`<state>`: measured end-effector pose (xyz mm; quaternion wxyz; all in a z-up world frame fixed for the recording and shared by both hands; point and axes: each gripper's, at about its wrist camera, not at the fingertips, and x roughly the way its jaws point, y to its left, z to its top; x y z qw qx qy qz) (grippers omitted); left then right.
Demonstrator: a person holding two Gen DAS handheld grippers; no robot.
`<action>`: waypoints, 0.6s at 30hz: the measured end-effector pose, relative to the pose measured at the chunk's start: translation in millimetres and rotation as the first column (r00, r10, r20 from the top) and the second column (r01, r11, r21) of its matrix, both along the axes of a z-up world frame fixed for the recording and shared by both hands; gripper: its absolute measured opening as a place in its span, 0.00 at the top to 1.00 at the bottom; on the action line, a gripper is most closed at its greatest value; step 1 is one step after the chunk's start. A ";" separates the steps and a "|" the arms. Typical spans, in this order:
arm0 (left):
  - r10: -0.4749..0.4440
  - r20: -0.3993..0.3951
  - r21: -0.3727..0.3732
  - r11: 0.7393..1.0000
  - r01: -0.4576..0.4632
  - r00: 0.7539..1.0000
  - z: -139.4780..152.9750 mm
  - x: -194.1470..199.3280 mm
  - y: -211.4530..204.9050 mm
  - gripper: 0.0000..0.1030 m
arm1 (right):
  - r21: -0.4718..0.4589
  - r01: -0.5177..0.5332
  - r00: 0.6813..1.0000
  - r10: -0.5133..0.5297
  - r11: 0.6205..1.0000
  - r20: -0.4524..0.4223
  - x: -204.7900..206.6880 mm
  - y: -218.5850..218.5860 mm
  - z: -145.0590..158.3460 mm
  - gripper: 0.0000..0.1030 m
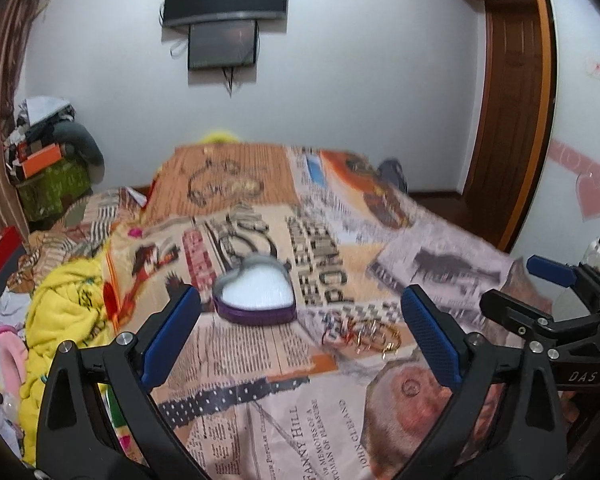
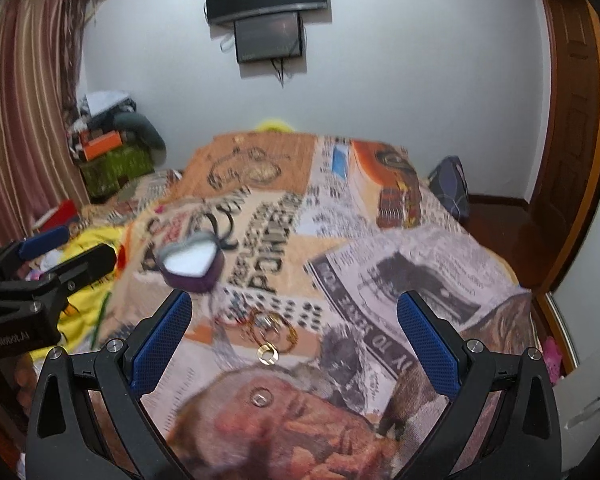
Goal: Organize jewelry
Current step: 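Grasp the gold ring with the right tool while the left tool grasps the red beaded bracelet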
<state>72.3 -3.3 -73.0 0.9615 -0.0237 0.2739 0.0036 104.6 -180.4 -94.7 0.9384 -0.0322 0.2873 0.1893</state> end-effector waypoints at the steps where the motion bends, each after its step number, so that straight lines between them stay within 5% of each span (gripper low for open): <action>1: 0.001 -0.025 0.002 1.000 -0.001 1.000 -7.3 4.6 -0.5 0.05 | -0.009 -0.001 1.000 0.001 1.000 -0.014 3.1 -1.5 -5.3 0.01; 8: -0.024 -0.194 -0.038 0.999 0.017 0.981 -54.4 26.5 1.9 0.16 | -0.050 -0.071 0.986 0.063 0.996 -0.152 18.3 -3.9 -45.3 0.11; 18: -0.103 -0.305 -0.069 0.994 0.085 0.947 -94.0 40.7 -8.0 0.40 | 0.010 -0.170 0.932 0.164 0.985 -0.324 42.2 10.6 -88.4 0.44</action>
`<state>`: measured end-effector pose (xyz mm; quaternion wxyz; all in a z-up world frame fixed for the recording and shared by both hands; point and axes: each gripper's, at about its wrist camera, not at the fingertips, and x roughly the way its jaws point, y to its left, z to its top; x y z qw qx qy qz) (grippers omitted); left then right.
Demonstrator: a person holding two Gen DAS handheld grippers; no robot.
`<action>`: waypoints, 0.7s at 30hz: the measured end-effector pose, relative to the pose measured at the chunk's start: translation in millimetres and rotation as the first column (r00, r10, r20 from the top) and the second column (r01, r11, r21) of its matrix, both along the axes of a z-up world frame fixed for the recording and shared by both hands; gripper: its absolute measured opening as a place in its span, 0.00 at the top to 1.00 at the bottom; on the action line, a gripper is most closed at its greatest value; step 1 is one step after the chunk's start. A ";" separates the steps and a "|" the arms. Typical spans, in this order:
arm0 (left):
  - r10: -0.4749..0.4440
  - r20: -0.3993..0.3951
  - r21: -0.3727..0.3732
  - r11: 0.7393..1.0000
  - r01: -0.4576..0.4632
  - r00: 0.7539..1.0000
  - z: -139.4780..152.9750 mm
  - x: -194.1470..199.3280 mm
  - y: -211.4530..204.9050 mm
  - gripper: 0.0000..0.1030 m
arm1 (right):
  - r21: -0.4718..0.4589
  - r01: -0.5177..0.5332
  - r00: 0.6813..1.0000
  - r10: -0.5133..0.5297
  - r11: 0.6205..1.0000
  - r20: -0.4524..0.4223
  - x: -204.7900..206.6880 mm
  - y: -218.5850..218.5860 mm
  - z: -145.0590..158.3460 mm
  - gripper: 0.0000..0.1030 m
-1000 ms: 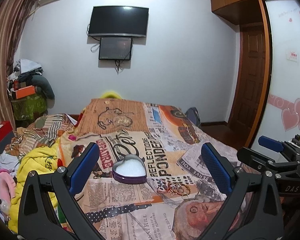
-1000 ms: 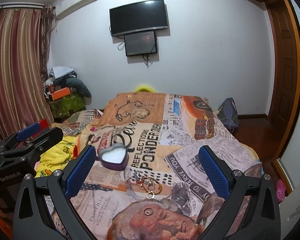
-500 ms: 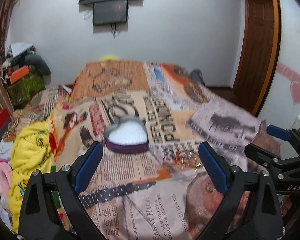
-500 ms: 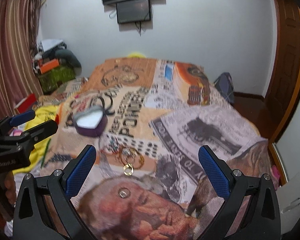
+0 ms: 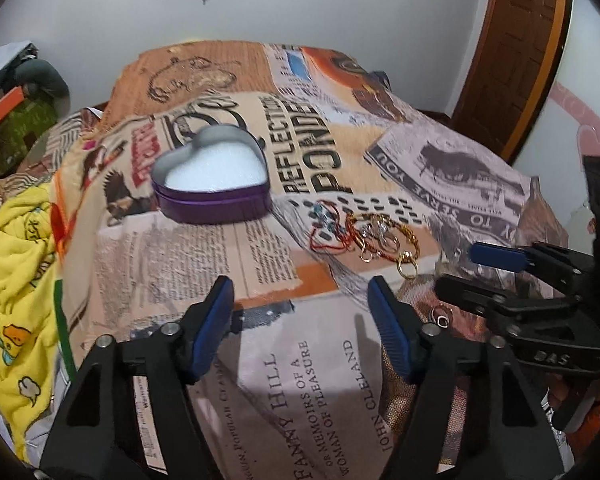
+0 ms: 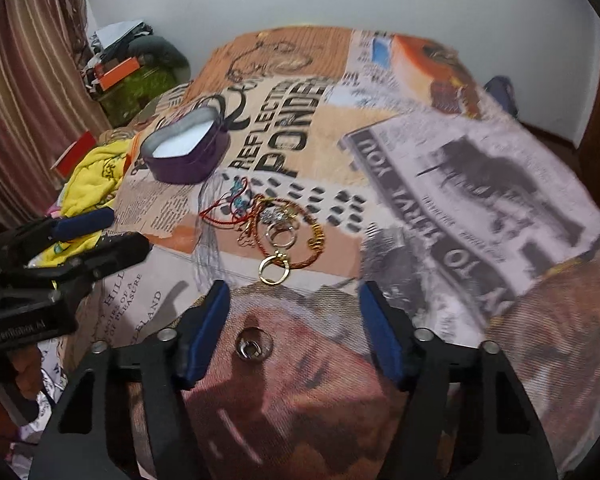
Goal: Organize jewelry
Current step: 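Grasp the gold ring with the right tool while the left tool grasps the red beaded bracelet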
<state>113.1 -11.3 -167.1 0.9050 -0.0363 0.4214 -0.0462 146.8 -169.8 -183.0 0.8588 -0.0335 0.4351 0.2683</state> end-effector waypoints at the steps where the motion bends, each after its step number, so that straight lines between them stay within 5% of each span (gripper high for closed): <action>1: -0.006 -0.007 -0.006 1.000 0.006 1.000 -1.8 1.9 -0.2 0.43 | 0.007 -0.007 1.000 0.007 1.000 -0.010 2.0 2.1 -2.8 0.47; 6: -0.047 -0.036 -0.038 0.998 0.046 0.998 -11.1 14.8 -2.2 0.63 | 0.011 -0.054 0.997 0.055 0.998 -0.059 10.4 13.7 -15.2 0.59; 21: -0.082 -0.045 -0.039 0.996 0.081 0.996 -25.4 56.4 -6.3 0.69 | 0.006 -0.072 0.997 0.072 0.997 -0.025 18.9 17.0 -17.1 0.84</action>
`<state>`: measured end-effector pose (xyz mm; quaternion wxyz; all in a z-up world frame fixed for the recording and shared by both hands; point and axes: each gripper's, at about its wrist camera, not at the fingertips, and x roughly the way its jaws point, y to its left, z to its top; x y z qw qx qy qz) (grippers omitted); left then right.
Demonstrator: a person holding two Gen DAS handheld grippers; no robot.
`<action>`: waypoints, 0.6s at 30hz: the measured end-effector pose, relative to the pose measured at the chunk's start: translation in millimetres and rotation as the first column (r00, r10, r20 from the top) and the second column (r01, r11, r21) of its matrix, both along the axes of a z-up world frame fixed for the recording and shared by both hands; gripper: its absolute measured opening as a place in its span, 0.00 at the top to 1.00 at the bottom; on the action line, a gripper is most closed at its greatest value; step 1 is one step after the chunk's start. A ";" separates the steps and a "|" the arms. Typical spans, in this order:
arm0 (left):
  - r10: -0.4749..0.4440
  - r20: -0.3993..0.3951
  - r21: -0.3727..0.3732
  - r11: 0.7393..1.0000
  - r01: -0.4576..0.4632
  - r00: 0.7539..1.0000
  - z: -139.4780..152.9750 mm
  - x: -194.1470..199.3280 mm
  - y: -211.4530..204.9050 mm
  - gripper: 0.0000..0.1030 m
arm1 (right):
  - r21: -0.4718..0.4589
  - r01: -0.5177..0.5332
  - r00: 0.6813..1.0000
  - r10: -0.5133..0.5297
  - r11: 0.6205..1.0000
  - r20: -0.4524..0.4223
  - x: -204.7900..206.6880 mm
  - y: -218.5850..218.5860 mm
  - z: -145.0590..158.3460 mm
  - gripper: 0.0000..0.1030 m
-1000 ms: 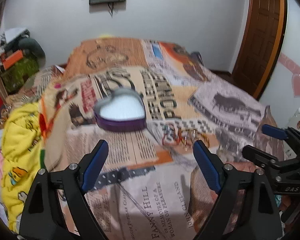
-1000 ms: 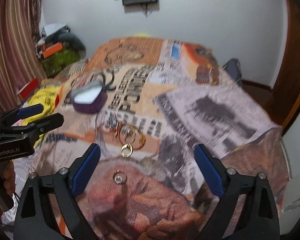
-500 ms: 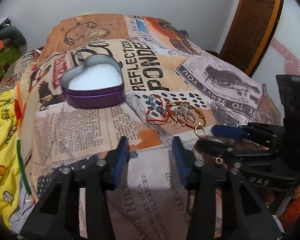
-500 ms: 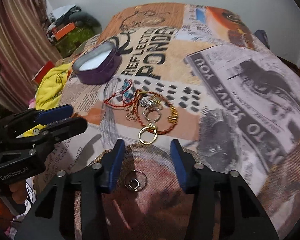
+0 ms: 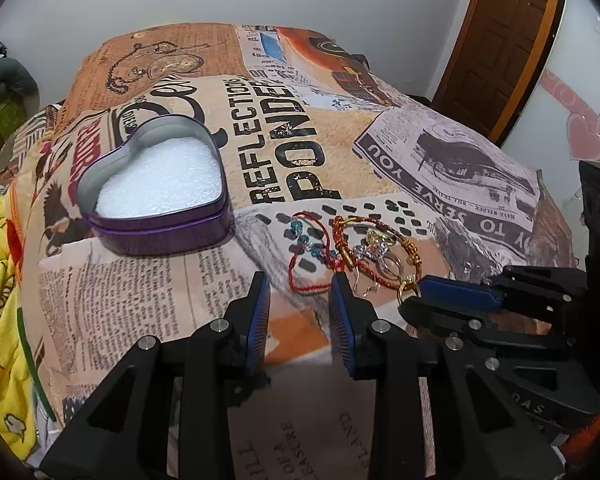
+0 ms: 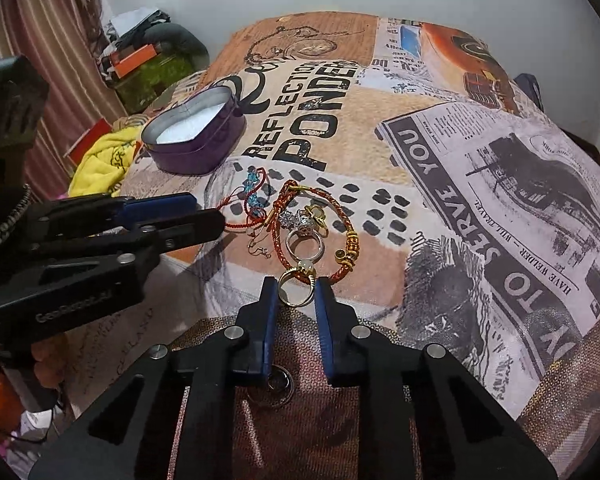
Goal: Organize jewelry
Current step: 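Grasp the gold ring with the right tool while the left tool grasps the red beaded bracelet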
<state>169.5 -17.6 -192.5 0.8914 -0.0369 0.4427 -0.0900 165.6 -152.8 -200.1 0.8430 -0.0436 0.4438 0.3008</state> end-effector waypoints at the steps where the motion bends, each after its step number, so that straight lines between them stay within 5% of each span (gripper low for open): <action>1: -0.001 0.001 0.000 1.000 0.001 1.000 -0.7 0.6 -0.7 0.69 | 0.004 0.003 1.000 -0.003 1.000 -0.001 0.3 -0.7 0.0 0.89; 4: -0.007 0.004 0.008 1.000 0.007 1.000 -3.2 3.8 -4.4 0.74 | 0.018 0.011 1.000 -0.011 1.000 -0.011 2.5 -3.2 0.2 0.92; 9: -0.001 -0.004 0.020 1.000 0.001 1.000 -7.4 8.1 -6.6 0.97 | 0.026 0.025 1.000 -0.025 0.999 -0.014 2.4 -6.5 1.0 0.93; 18: 0.037 0.030 -0.010 0.999 -0.037 0.999 9.0 -5.3 3.2 0.99 | 0.039 0.026 1.000 -0.026 0.999 0.004 -2.4 -13.9 13.6 0.94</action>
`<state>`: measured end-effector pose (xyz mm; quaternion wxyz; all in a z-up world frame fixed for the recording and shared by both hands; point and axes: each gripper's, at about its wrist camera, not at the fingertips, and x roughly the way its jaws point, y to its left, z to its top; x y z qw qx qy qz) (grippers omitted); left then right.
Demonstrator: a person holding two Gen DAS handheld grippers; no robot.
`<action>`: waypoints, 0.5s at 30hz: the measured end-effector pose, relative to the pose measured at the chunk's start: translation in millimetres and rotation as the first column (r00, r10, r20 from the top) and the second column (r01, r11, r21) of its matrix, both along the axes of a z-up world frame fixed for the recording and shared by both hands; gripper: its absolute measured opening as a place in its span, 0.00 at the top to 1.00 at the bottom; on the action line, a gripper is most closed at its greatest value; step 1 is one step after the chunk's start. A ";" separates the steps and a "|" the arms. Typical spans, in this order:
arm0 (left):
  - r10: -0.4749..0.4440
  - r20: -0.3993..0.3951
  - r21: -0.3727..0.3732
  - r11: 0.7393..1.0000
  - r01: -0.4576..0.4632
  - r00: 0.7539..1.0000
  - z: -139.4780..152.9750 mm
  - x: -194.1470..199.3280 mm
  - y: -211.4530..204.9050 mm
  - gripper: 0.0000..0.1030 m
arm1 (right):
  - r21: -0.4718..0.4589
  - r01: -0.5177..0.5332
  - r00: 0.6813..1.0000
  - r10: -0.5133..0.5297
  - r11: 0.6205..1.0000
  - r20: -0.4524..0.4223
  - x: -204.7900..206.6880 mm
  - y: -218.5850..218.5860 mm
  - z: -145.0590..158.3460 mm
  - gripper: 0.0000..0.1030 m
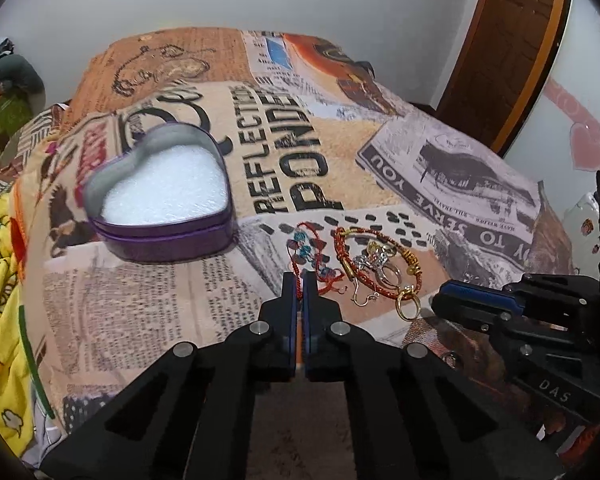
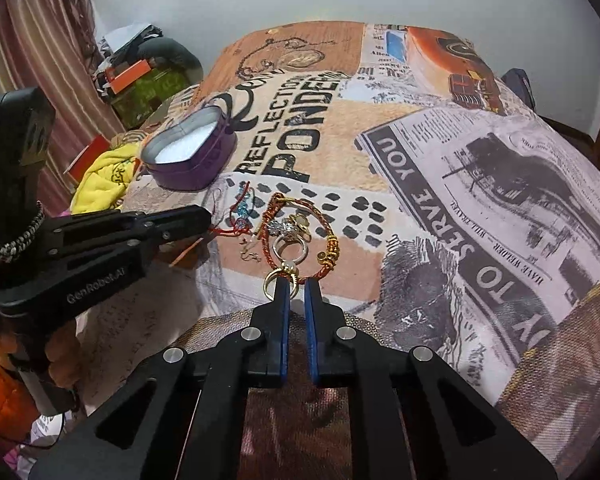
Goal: Organize jewelry
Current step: 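Grasp the gold ring with the right tool while the left tool grasps the red beaded bracelet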
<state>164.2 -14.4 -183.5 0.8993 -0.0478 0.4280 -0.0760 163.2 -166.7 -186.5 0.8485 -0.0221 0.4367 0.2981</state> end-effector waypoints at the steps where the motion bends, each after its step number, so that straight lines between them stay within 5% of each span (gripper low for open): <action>1: 0.005 0.007 -0.001 1.000 -0.005 1.000 2.5 -2.1 1.6 0.99 | 0.010 -0.006 1.000 0.006 1.000 -0.002 -0.7 -0.5 1.3 0.94; 3: 0.016 0.021 -0.005 1.000 -0.016 1.000 7.8 -6.3 6.1 0.99 | 0.011 -0.007 1.000 0.007 1.000 -0.029 -0.5 -0.8 1.8 0.90; 6: 0.036 0.038 -0.017 0.999 -0.035 0.999 15.4 -11.9 14.0 0.99 | 0.003 -0.005 0.996 0.005 1.000 -0.089 1.9 1.0 -3.8 0.66; 15: 0.046 0.061 -0.007 0.999 -0.046 0.997 19.0 -23.1 24.2 0.99 | -0.047 0.001 0.999 -0.004 0.999 -0.054 5.1 20.9 -14.3 0.65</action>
